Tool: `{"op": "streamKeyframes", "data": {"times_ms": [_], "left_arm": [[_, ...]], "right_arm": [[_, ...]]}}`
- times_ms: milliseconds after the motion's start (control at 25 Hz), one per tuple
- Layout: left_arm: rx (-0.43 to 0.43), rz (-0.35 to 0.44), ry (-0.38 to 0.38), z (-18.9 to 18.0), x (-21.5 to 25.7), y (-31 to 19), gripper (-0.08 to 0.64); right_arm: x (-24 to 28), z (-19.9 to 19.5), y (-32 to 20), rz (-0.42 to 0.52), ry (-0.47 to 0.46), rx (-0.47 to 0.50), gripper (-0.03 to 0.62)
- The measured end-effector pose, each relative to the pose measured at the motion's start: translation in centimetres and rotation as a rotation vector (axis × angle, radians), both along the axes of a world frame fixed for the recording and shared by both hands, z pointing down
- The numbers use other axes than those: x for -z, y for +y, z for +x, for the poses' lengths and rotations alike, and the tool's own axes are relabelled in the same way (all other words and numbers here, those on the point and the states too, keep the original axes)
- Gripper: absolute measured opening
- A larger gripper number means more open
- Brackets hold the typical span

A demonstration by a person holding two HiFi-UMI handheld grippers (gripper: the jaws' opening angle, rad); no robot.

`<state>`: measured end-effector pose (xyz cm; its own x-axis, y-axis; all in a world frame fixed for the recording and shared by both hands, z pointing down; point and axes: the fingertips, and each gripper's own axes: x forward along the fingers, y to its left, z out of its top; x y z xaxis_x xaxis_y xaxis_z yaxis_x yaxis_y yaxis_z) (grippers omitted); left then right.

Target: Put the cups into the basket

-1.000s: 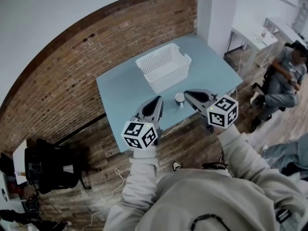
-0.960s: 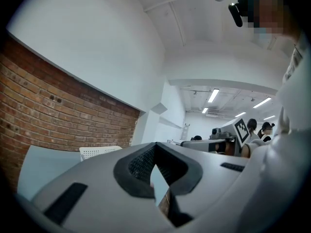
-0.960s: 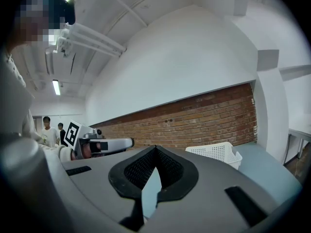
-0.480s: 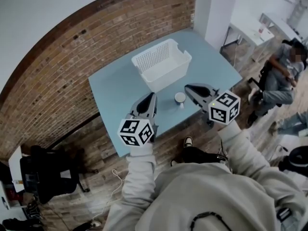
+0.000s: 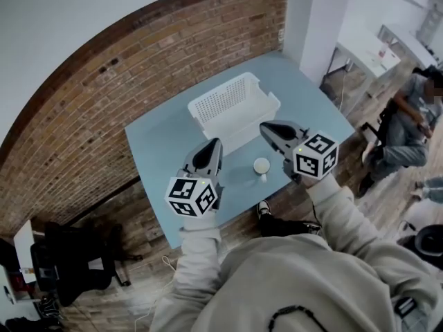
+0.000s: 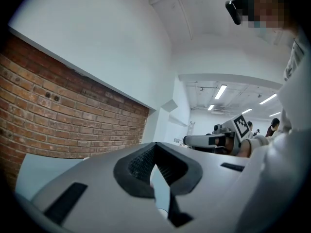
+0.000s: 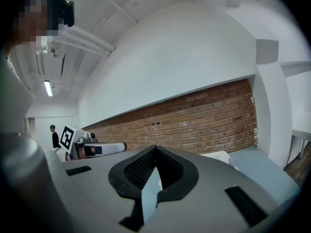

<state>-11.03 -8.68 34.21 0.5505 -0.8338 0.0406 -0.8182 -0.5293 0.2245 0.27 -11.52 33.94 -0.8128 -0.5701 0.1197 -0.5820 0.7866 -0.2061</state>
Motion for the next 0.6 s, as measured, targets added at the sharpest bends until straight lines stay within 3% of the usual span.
{"op": "streamKeyframes", "data": {"times_ms": [320,600], "left_arm": [[0.058,-0.023,-0.005,0.9,-0.9,-10.7,-0.004],[0.153,-0.031,-0.036,-1.4,0.0,-17.0,-0.005]], "right_arm": [[-0.9,0.6,-10.7,-0.034,-0.008,0.051,0.009],[-0.8,-1.6,-17.6,-0.052,-0.037,0.127,0.009]]}}
